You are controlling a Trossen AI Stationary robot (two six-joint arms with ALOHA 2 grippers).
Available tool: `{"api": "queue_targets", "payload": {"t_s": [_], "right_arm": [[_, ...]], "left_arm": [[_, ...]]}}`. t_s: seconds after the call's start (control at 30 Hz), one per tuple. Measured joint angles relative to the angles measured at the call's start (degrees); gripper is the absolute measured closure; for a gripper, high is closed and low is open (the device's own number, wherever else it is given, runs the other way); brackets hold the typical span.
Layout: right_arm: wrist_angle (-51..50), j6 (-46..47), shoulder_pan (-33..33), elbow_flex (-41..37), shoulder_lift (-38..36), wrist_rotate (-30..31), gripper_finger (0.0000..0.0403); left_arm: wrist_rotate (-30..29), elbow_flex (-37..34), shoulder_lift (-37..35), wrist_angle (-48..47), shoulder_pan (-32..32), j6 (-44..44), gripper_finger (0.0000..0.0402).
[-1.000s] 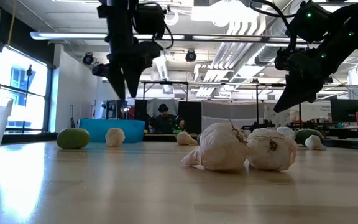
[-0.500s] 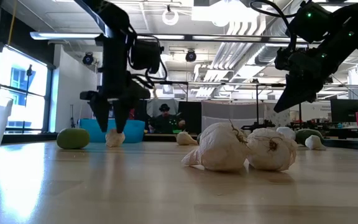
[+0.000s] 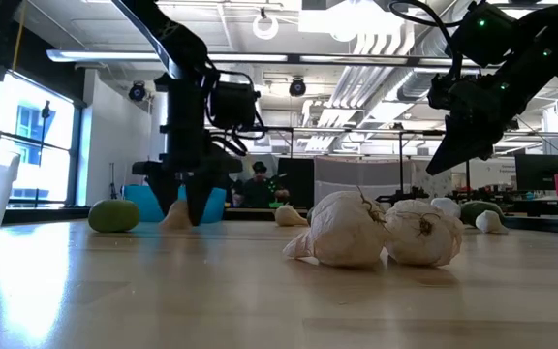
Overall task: Sort produce into baskets
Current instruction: Put the garlic into the blue bin
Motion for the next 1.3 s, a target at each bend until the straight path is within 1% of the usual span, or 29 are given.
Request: {"api": "queue_targets", "payload": {"t_s": [0.2, 0.37, 0.47, 0.57, 0.73, 0.93, 1.07, 1.3], "right_arm": [[-0.01, 0.02, -0.01, 0.00, 0.00, 0.00, 0.0403], [-0.05, 0.04, -0.02, 0.00, 0.00, 0.05, 0.0403], [-0.20, 0.15, 0.00, 0.00, 0.00, 0.19, 0.0403], [-0.19, 0.17, 0.00, 0.00, 0.00, 0.29, 0.0403], [-0.08, 1.39, 0.00, 0.00, 0.00, 0.31, 0.0403], [0.35, 1.66, 0.00, 0.00, -0.01, 0.44, 0.0403], [0.42, 1.70, 0.00, 0.00, 0.00, 0.44, 0.0403], [0.42, 2.60, -0.01, 0.00, -0.01, 0.50, 0.0403]], "left_arm": [[-0.03, 0.00, -0.41, -0.45, -0.55, 2.10, 0.0218], [-0.04, 0.00, -3.98, -1.67, 1.71, 5.47, 0.0260], [-0.04, 0.00, -7.03, -2.29, 4.74, 6.89, 0.0273], [-0.10, 0.10, -10.07, -2.35, 9.36, 7.51, 0.0275], [-0.48, 3.11, -12.38, -2.16, 17.49, 7.98, 0.0276], [0.11, 6.81, -11.18, 2.06, 23.76, 9.46, 0.0277], [3.47, 7.35, -7.55, 2.96, 27.00, 9.49, 0.0277], [3.33, 10.12, -1.86, 3.47, 28.07, 10.91, 0.0278]]}}
